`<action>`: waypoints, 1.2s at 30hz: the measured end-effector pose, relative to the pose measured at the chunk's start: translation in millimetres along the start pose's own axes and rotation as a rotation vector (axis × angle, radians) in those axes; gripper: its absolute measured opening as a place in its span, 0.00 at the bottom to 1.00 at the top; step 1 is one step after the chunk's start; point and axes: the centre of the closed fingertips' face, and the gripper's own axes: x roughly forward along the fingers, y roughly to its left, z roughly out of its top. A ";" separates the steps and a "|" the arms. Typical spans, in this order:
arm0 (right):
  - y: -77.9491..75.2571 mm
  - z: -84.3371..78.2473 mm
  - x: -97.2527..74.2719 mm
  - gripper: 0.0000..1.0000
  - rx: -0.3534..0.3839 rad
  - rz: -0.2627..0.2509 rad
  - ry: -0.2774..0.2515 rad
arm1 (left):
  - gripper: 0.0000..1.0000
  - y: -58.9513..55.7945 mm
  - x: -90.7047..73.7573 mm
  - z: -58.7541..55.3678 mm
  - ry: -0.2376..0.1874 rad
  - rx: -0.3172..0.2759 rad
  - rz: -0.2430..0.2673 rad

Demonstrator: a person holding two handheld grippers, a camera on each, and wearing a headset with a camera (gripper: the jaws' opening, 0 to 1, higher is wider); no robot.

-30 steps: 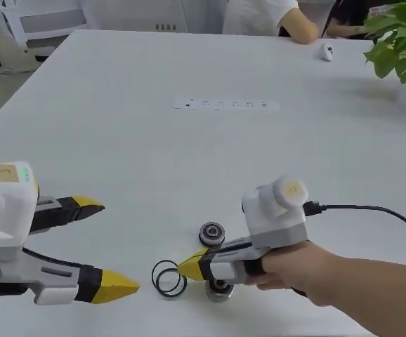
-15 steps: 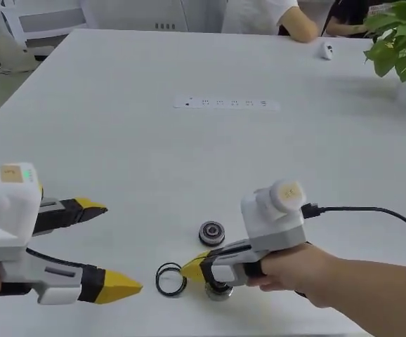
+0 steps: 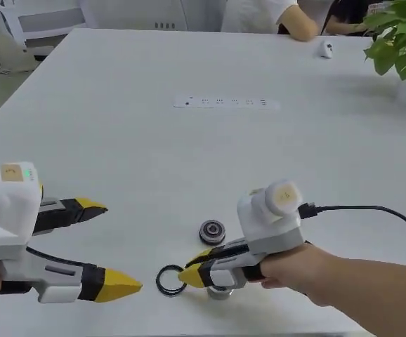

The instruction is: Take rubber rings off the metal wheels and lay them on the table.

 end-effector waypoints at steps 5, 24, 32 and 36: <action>-0.4 7.0 -5.9 0.19 -0.014 -0.010 -0.021 | 0.83 0.8 1.4 0.9 0.001 0.000 0.000; -28.9 37.2 -41.4 0.28 -0.056 -0.116 -0.143 | 0.78 5.1 25.1 26.4 -0.018 0.040 -0.023; -41.2 37.2 -53.6 0.31 -0.109 -0.164 -0.140 | 0.74 13.4 42.2 34.5 -0.019 0.036 -0.032; -46.4 33.7 -56.6 0.32 -0.122 -0.181 -0.134 | 0.71 16.1 51.5 35.0 -0.008 0.042 -0.041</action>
